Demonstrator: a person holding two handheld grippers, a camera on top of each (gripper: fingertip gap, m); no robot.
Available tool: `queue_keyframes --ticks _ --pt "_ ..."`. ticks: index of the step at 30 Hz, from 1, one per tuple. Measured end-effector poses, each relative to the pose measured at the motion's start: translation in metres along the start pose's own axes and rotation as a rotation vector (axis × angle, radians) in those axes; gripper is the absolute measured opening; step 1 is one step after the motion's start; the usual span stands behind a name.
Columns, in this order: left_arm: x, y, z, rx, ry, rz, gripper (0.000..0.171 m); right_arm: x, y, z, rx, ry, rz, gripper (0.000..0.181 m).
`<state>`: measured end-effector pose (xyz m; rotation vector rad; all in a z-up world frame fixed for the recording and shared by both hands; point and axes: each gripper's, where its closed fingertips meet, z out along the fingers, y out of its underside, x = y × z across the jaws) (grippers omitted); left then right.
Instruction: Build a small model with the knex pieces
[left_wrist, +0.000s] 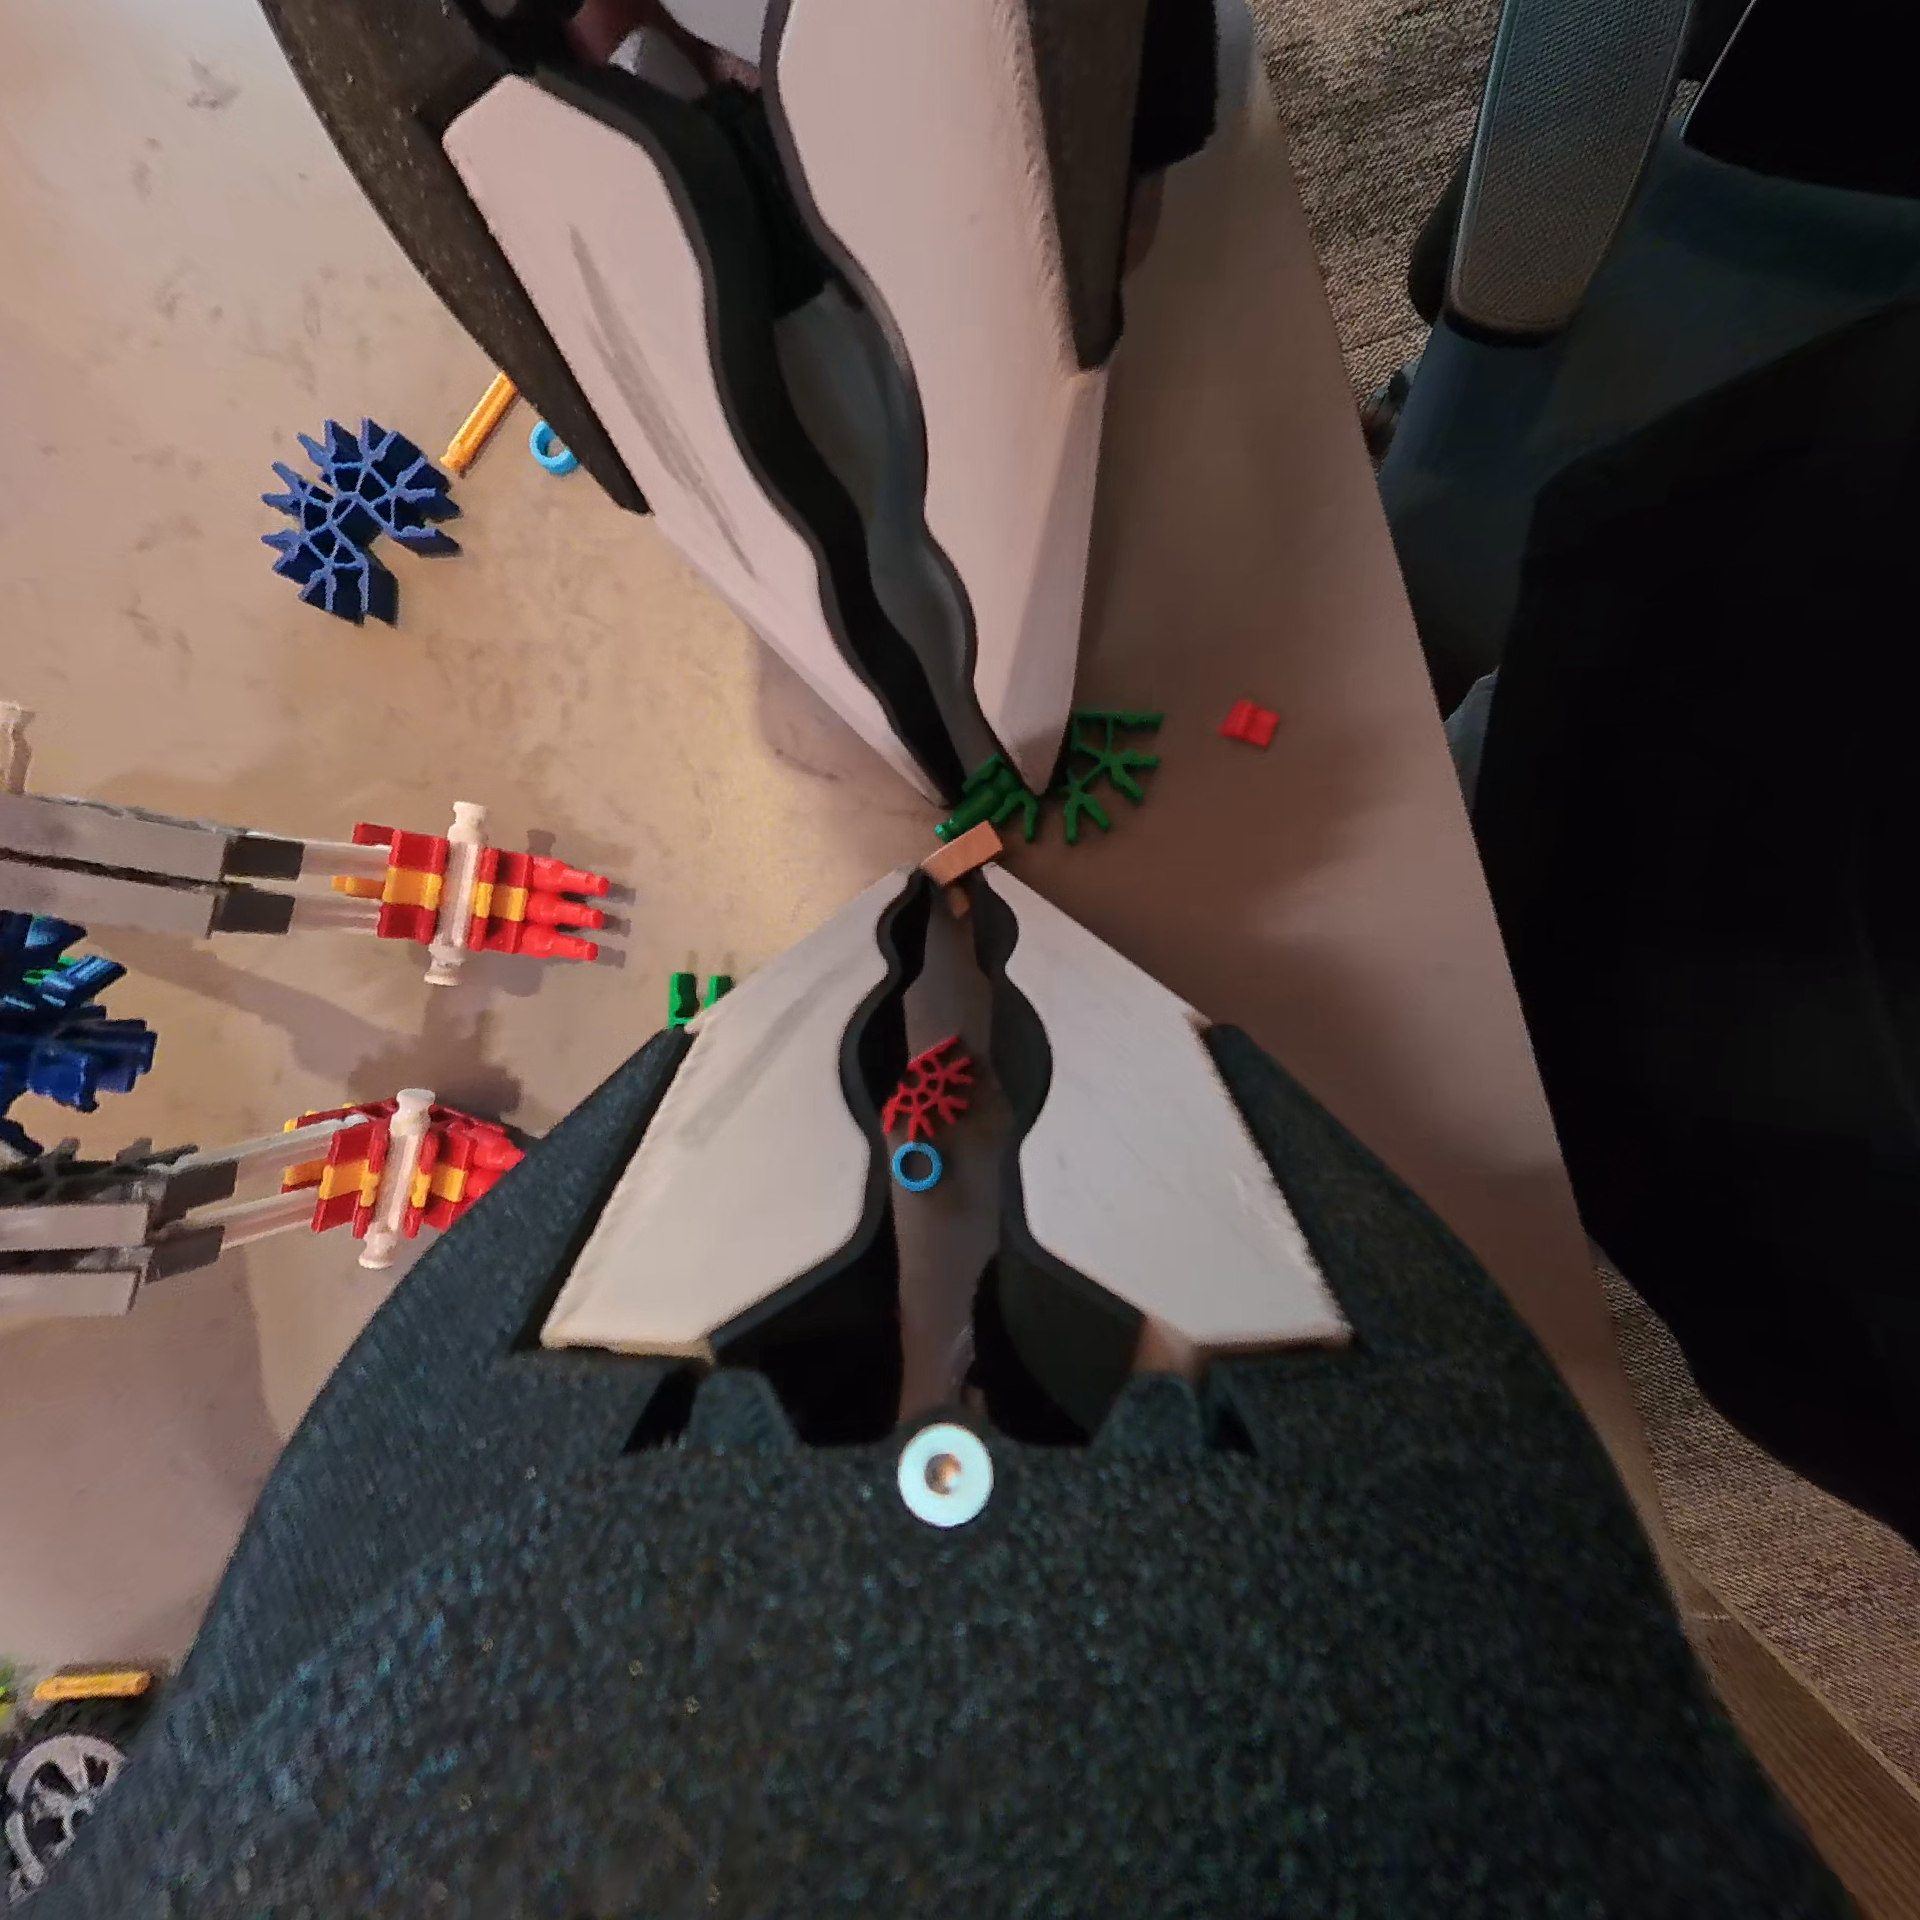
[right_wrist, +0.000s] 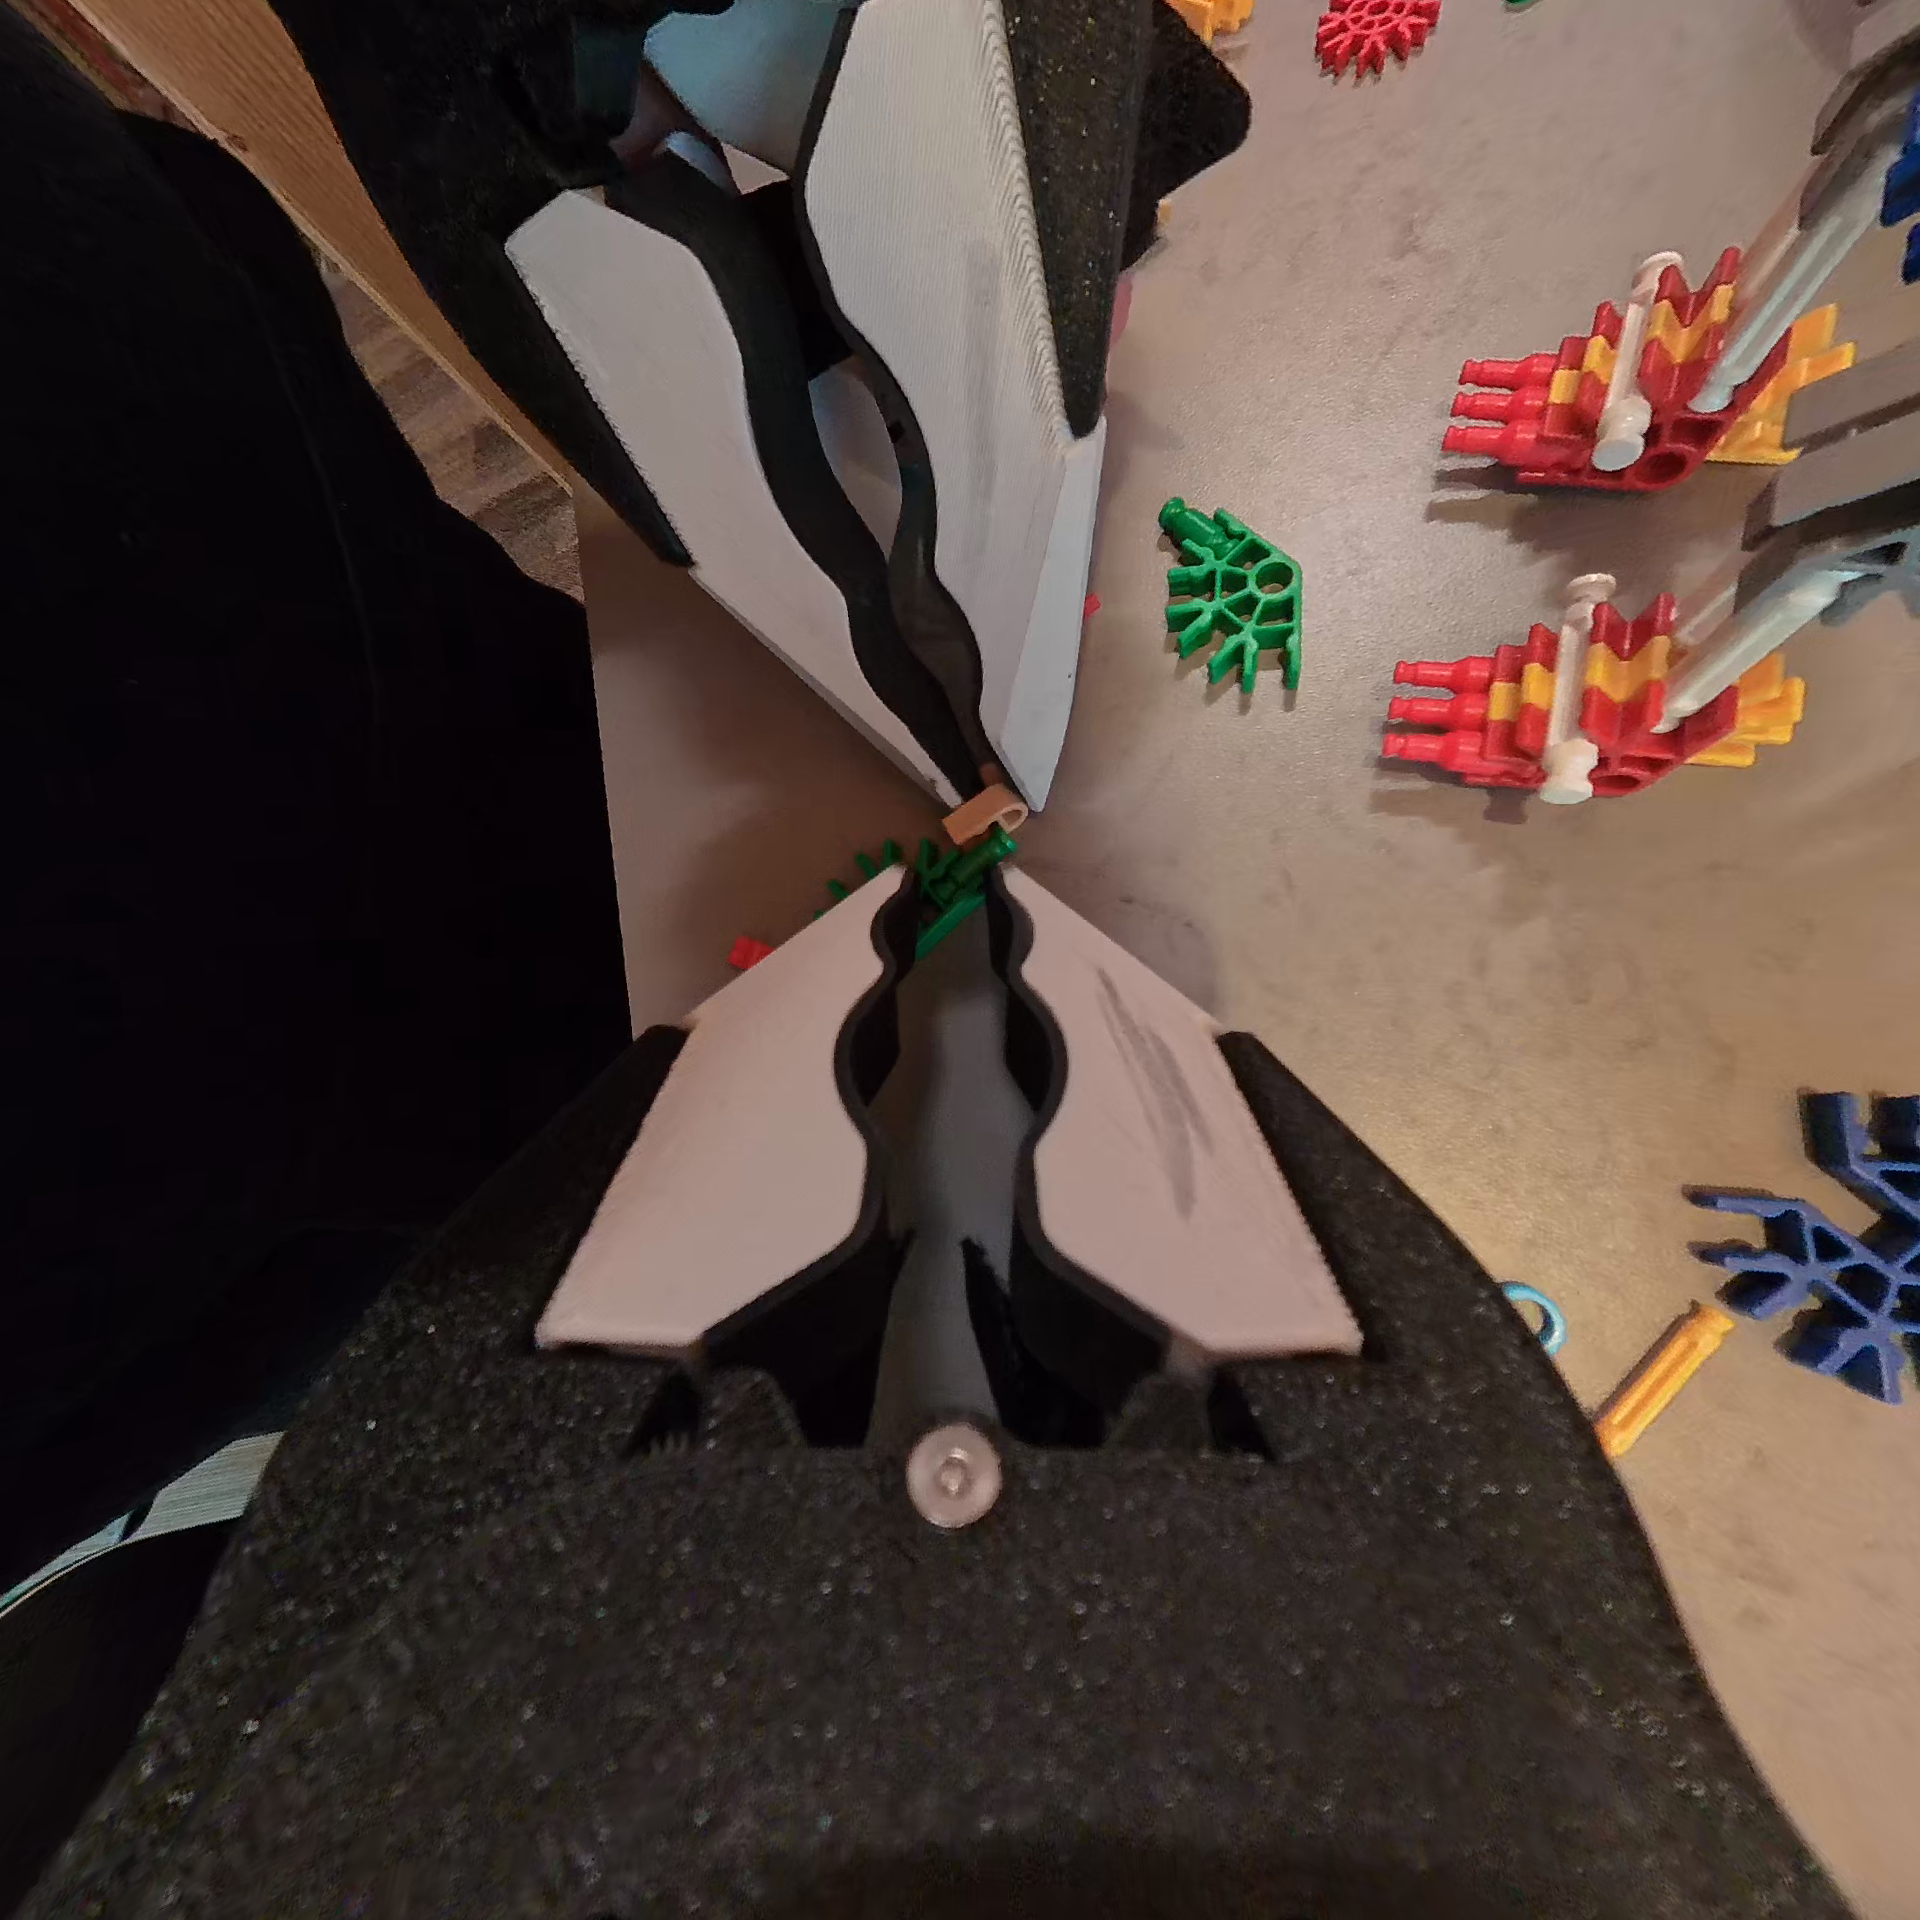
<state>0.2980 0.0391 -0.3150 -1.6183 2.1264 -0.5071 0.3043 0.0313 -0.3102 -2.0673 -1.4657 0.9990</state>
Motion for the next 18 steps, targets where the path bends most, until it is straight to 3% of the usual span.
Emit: queue_keyframes --ticks 18 --pt "-0.0019 -0.0013 0.0013 -0.004 -0.027 -0.016 0.004 -0.0006 -0.0033 0.0021 0.008 -0.023 0.030 0.010"
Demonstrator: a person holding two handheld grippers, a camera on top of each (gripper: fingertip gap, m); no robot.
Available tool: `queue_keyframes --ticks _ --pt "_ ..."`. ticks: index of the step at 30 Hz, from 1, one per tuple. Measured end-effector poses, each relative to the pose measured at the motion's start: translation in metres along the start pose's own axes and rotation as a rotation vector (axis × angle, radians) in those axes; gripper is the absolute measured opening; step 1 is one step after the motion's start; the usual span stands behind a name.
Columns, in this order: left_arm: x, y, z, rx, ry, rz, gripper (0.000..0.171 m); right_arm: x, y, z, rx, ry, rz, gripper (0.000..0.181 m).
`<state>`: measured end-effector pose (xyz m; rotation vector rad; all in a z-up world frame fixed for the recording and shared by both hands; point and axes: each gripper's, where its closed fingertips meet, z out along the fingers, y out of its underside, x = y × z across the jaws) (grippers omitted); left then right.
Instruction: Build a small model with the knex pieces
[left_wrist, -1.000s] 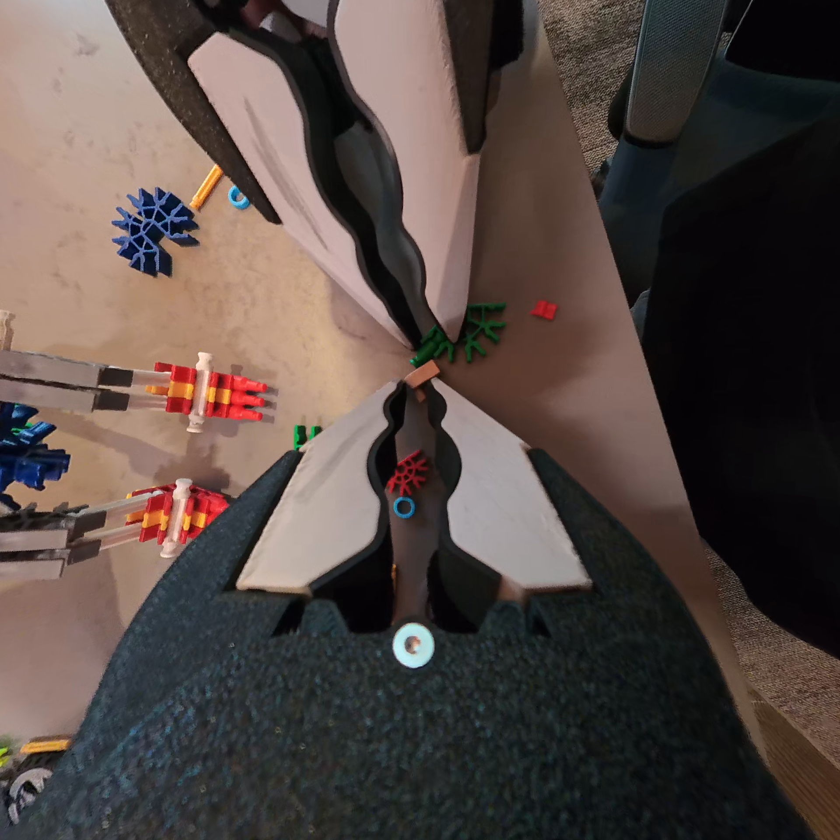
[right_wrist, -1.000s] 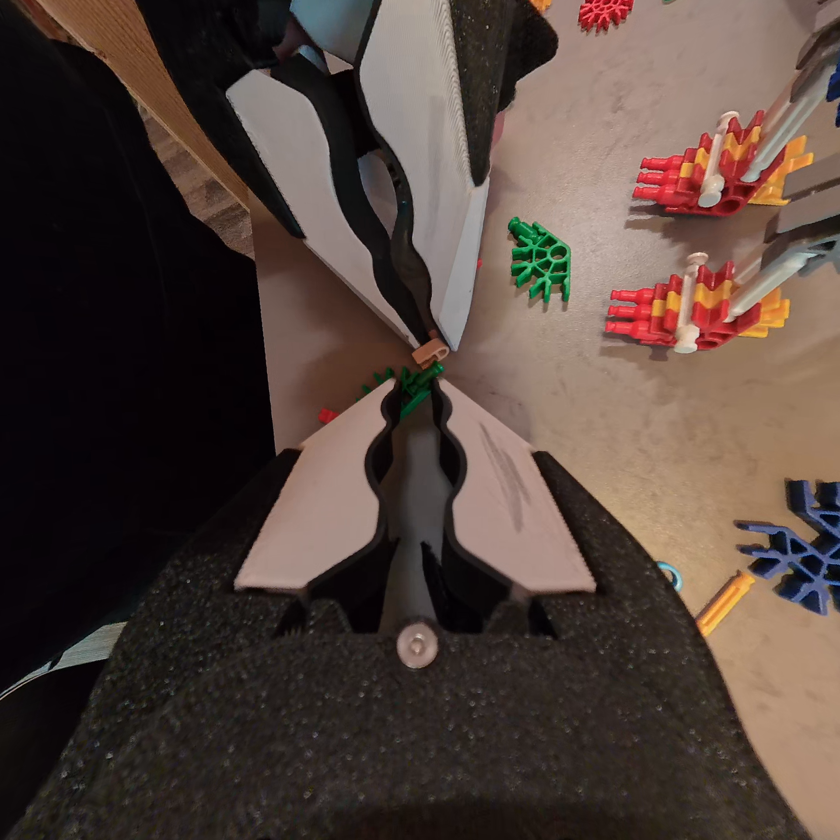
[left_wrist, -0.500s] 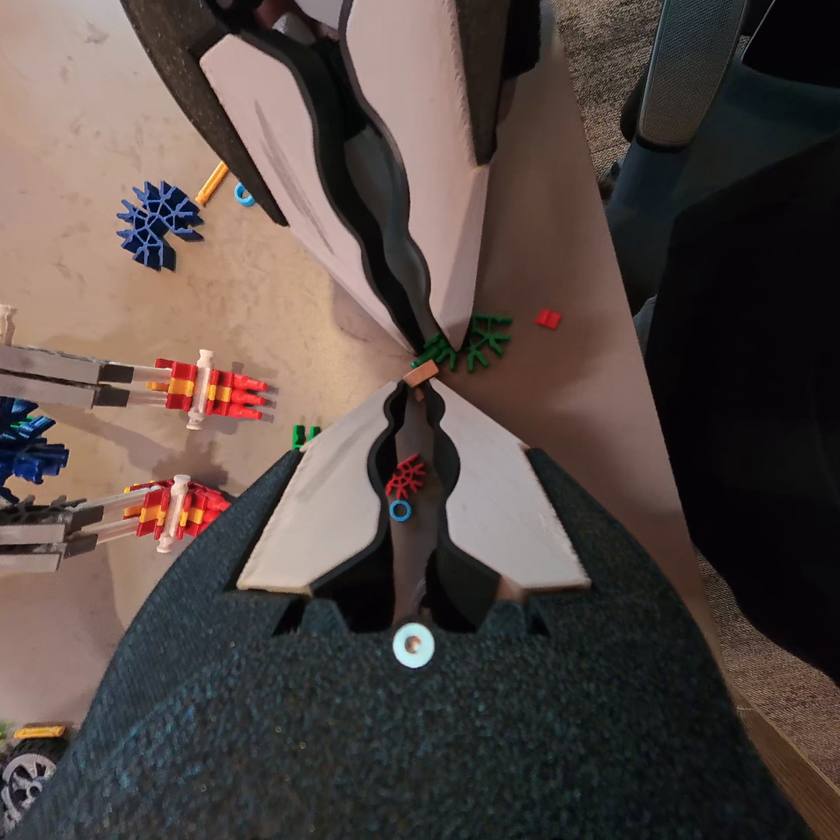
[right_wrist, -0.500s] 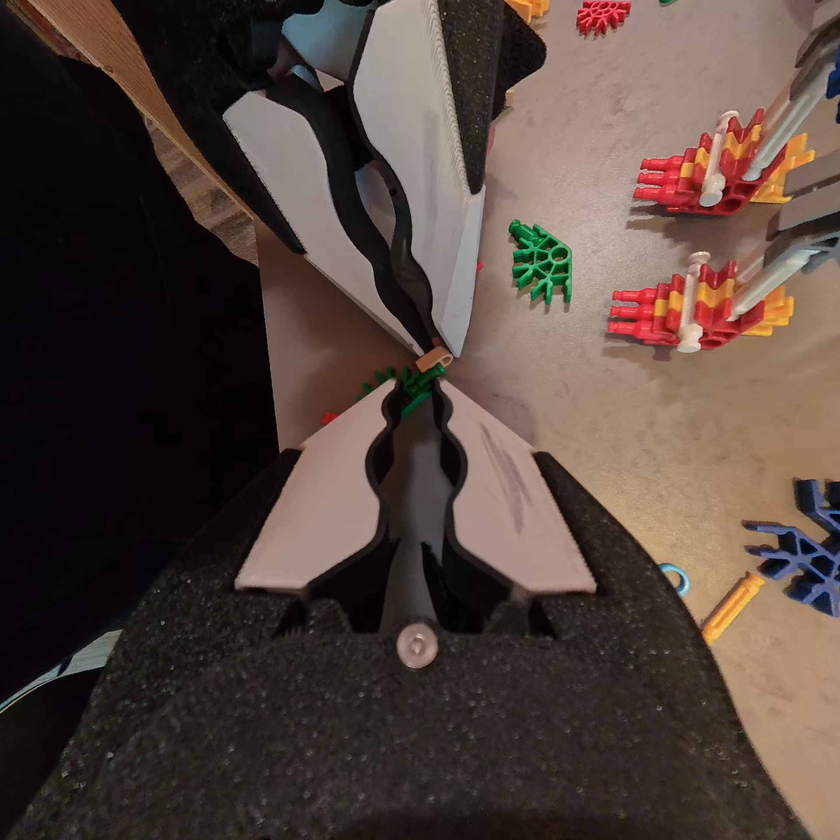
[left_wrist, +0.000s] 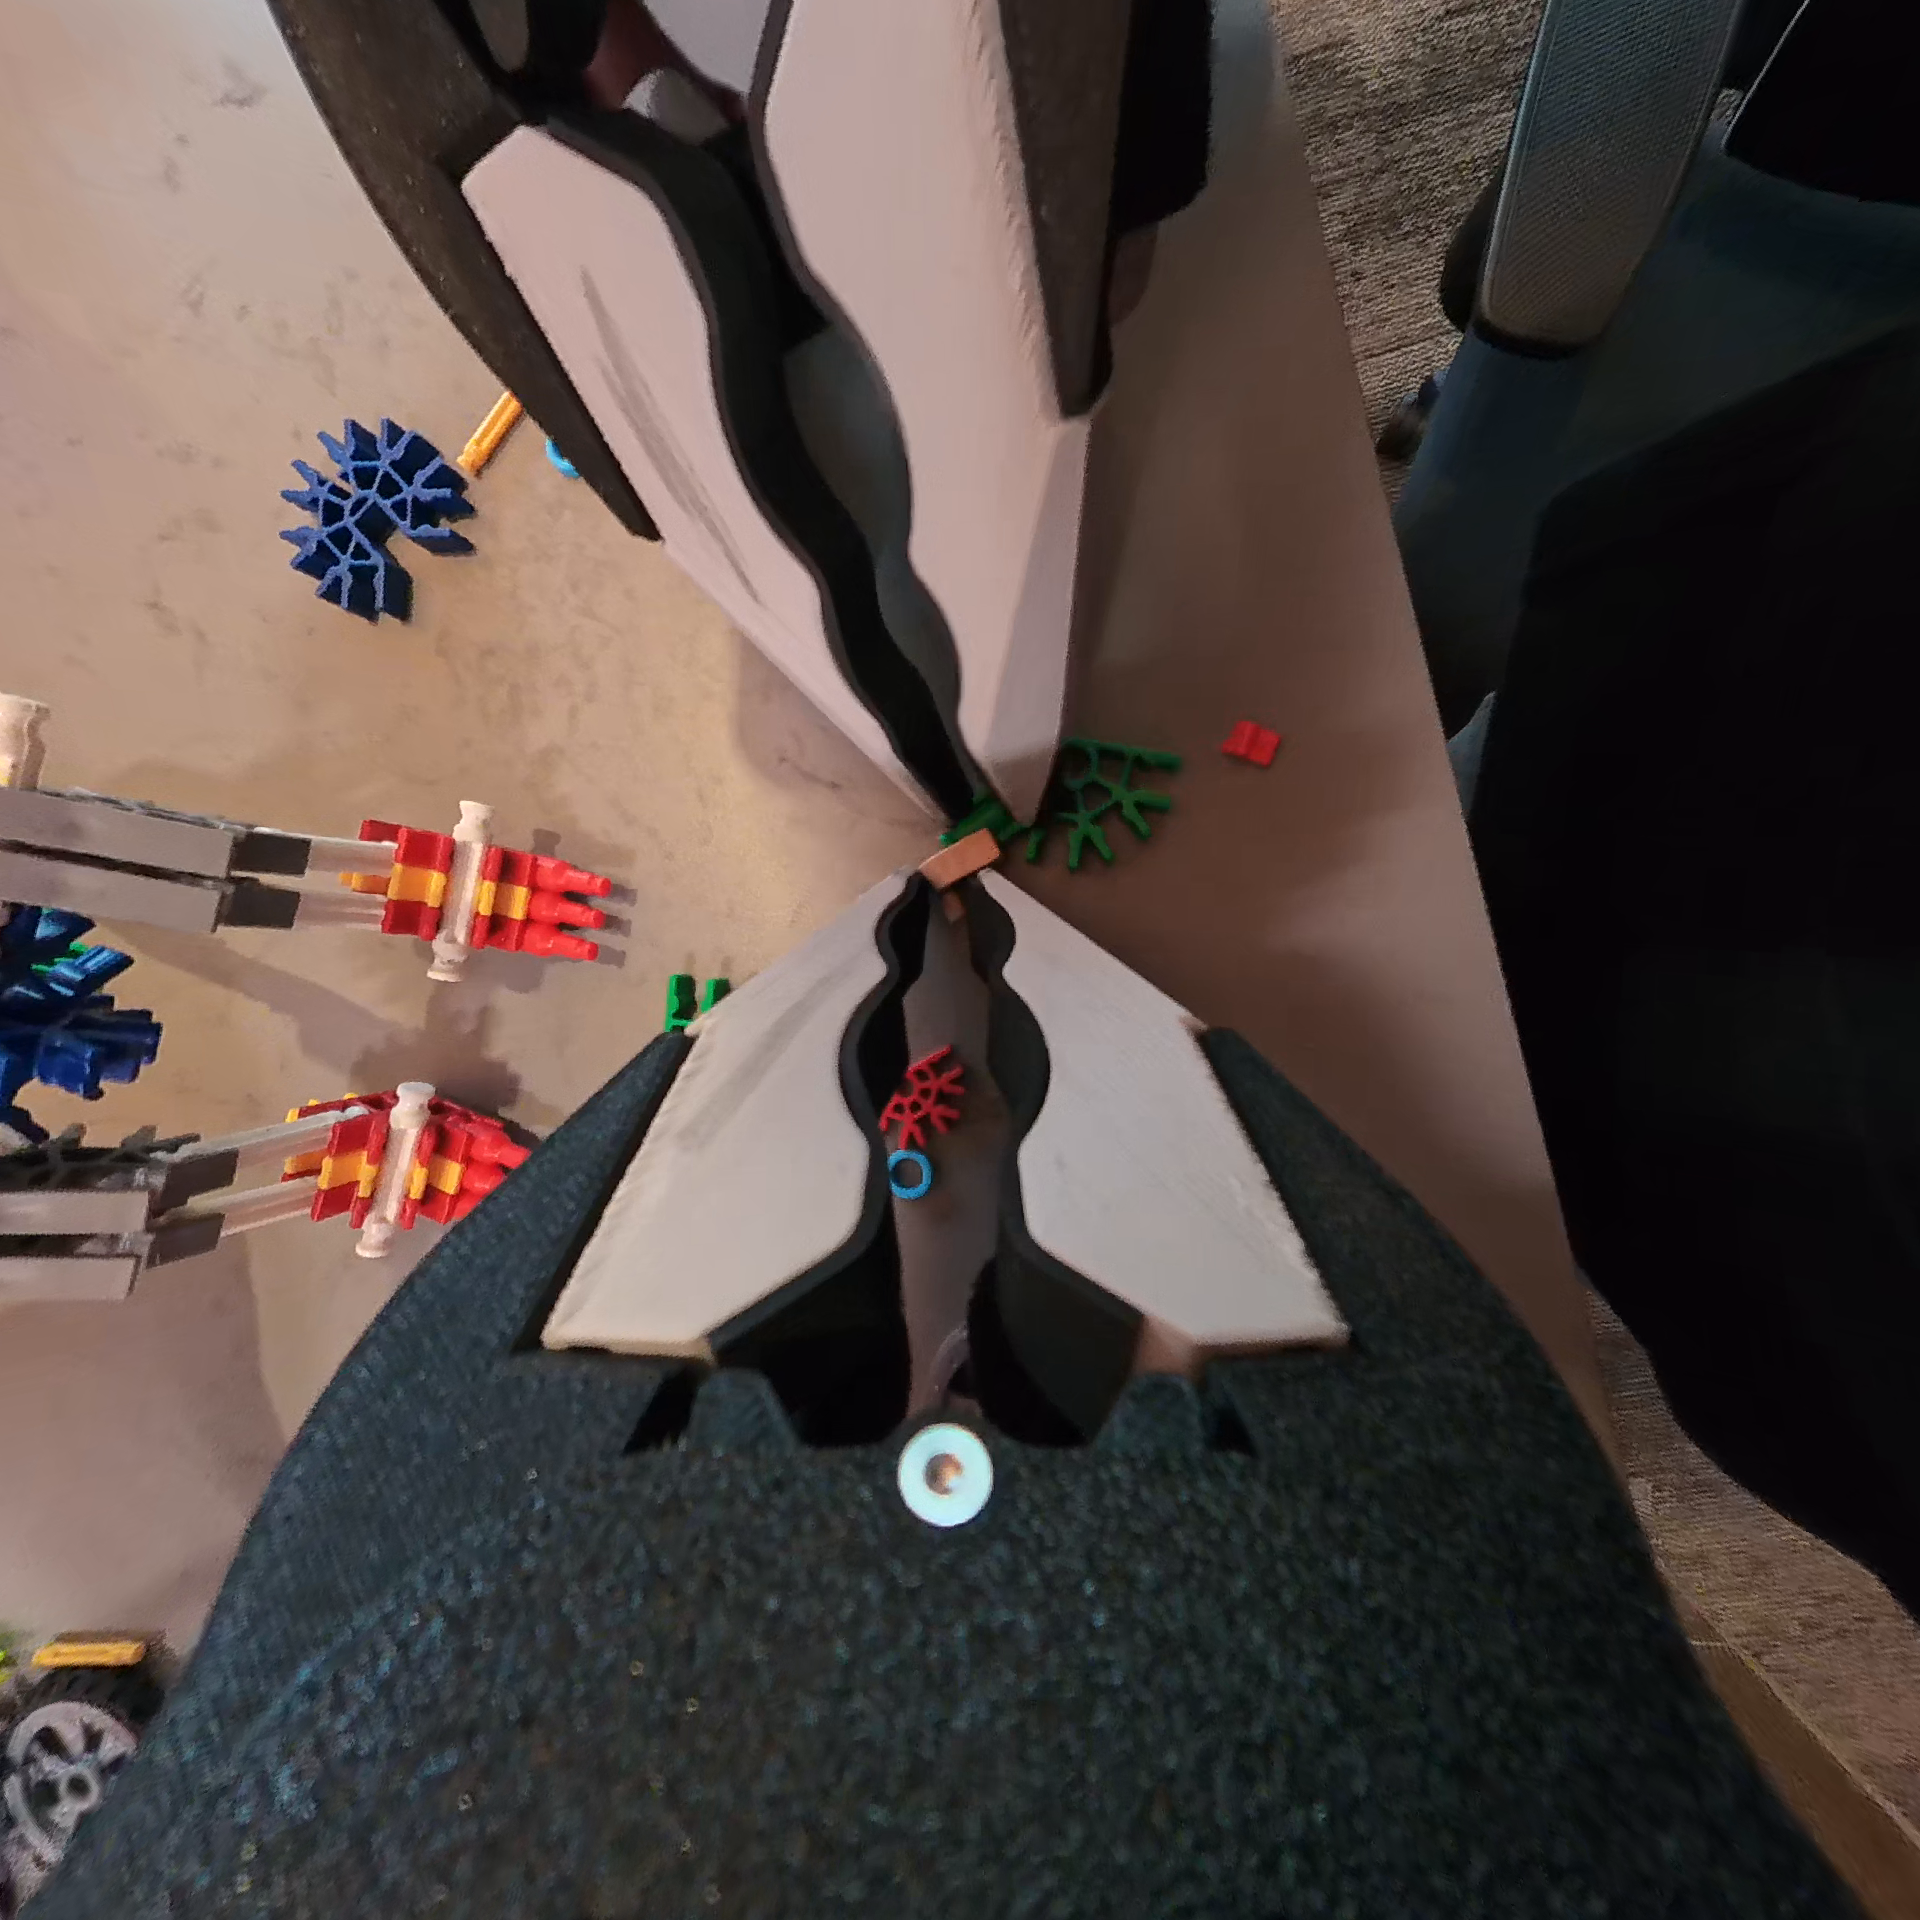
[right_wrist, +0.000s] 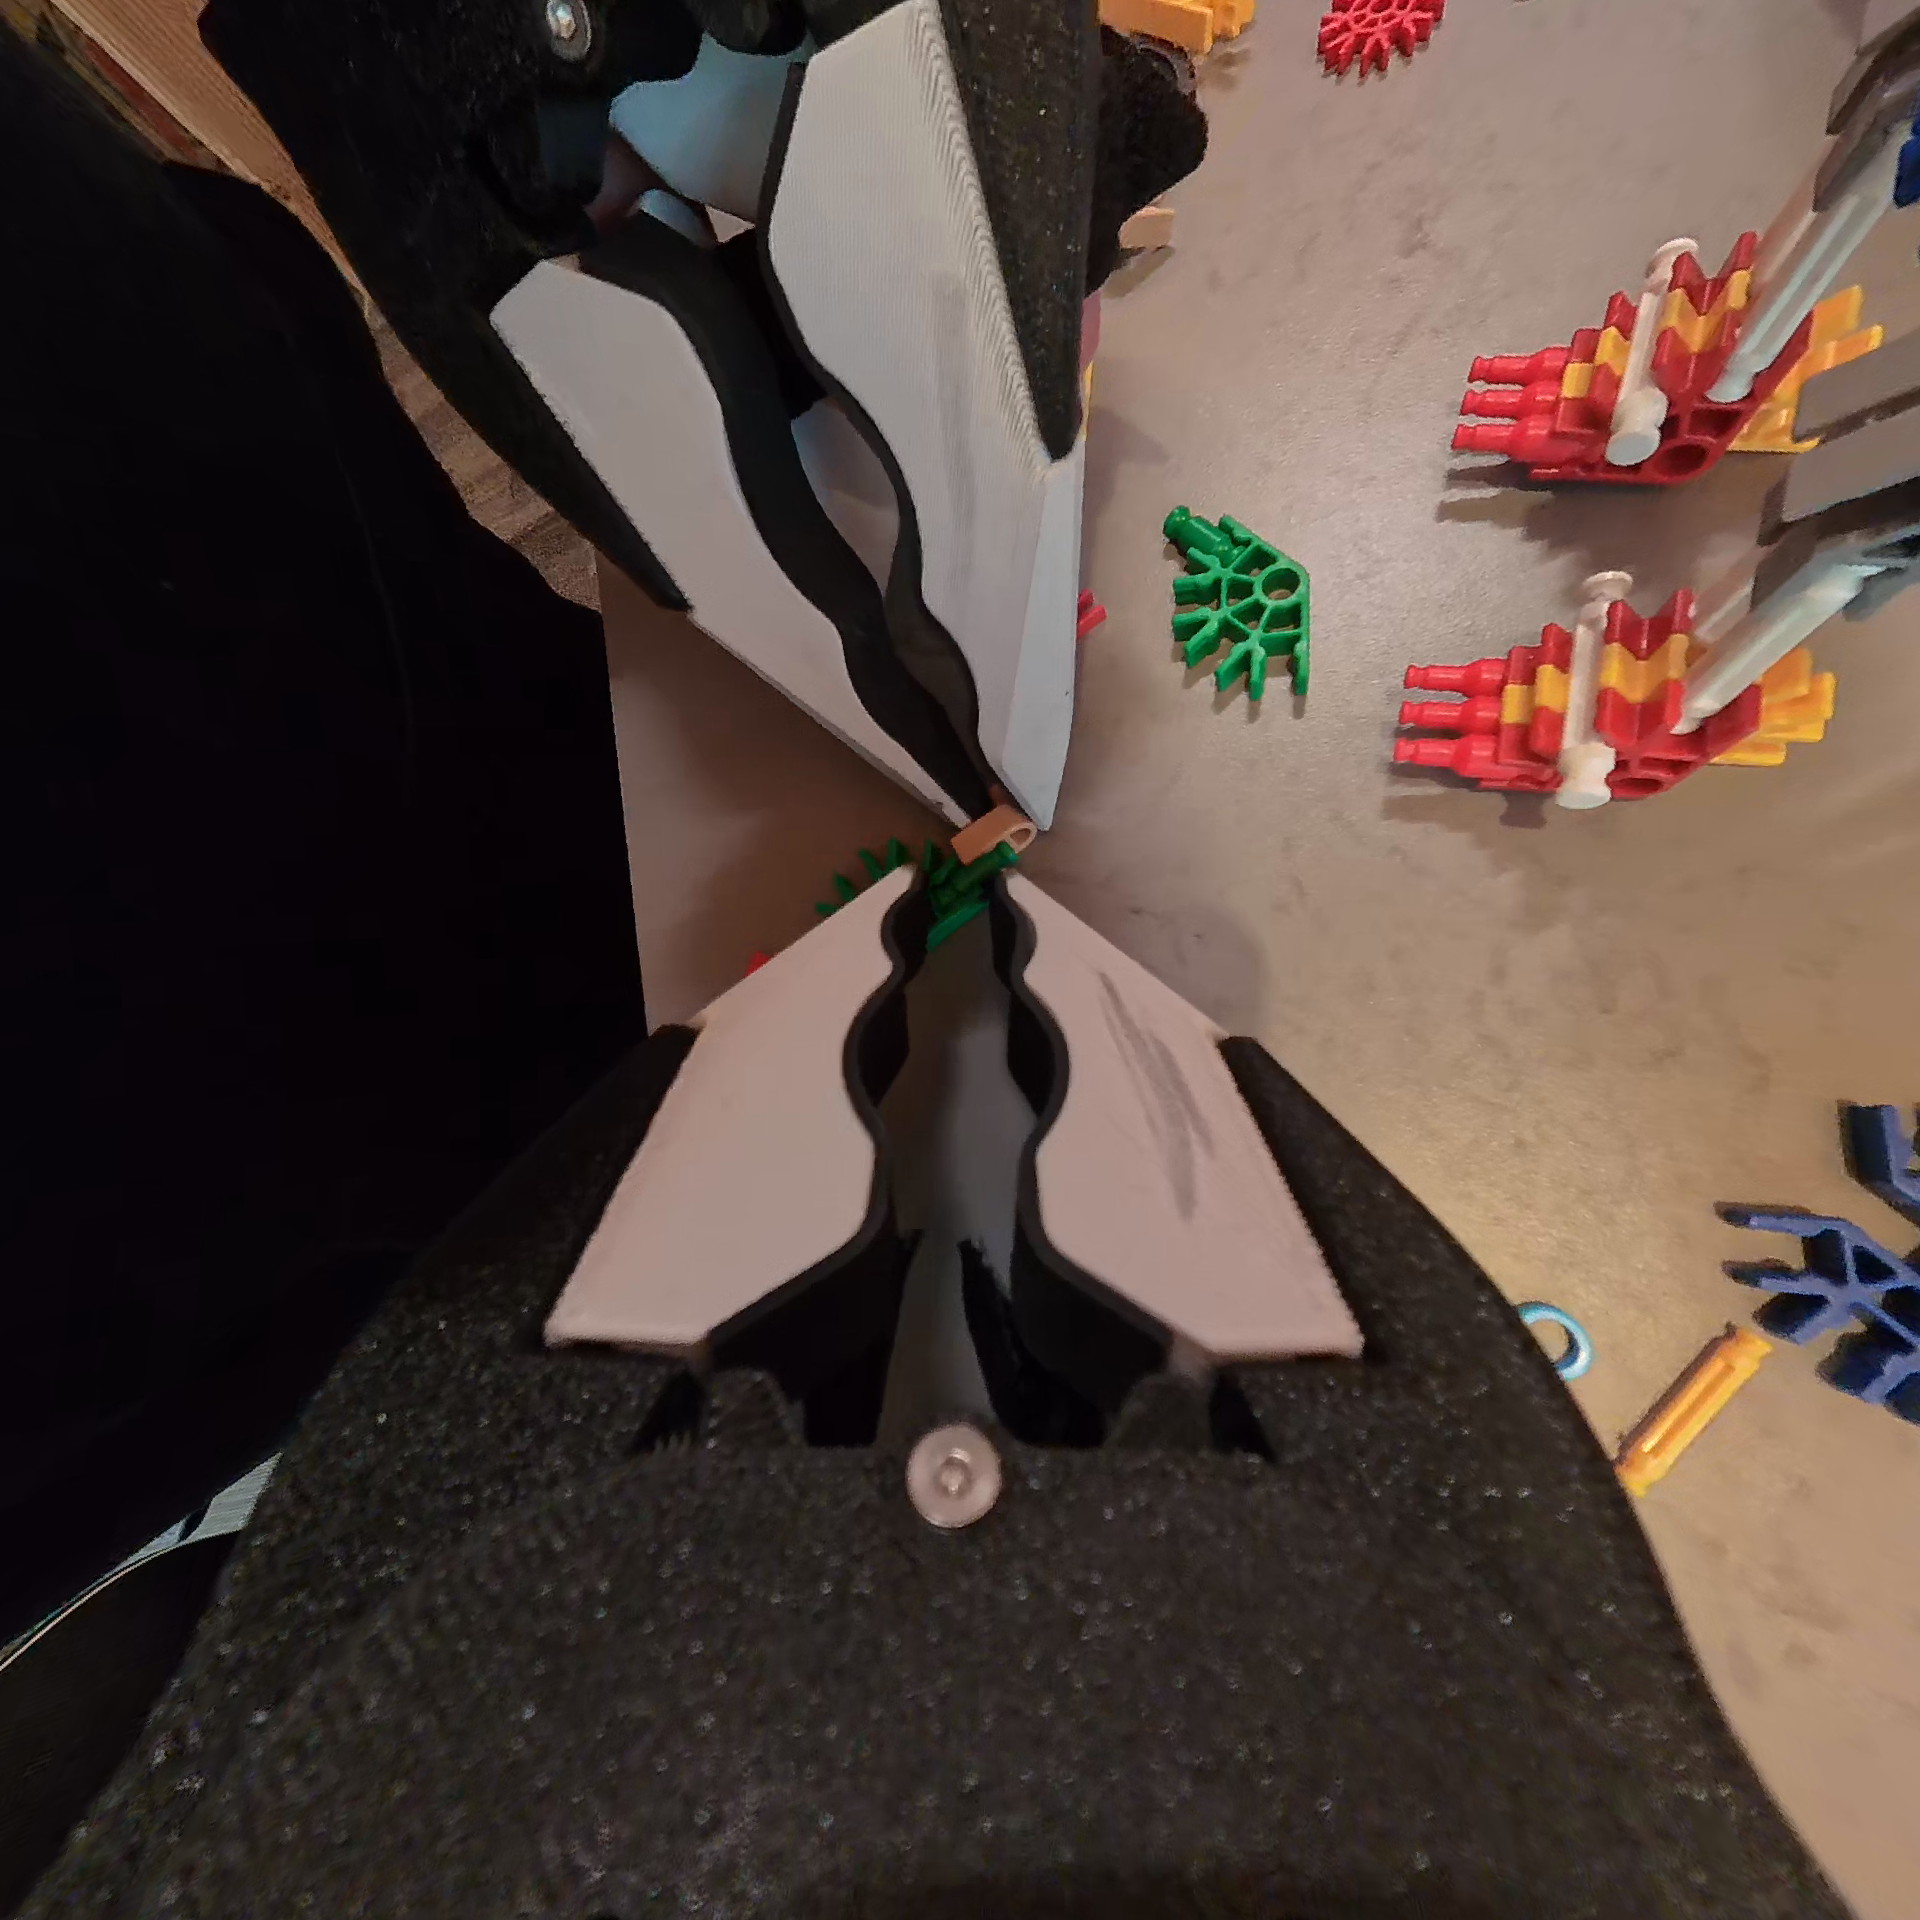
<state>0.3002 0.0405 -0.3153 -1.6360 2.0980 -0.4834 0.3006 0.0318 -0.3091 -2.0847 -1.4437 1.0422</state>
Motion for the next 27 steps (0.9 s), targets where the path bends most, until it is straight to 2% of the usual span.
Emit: queue_keyframes --ticks 27 --pt "-0.0022 -0.0014 0.0007 -0.013 -0.052 0.010 0.000 -0.0003 -0.0061 0.0032 0.003 0.016 -0.048 0.004"
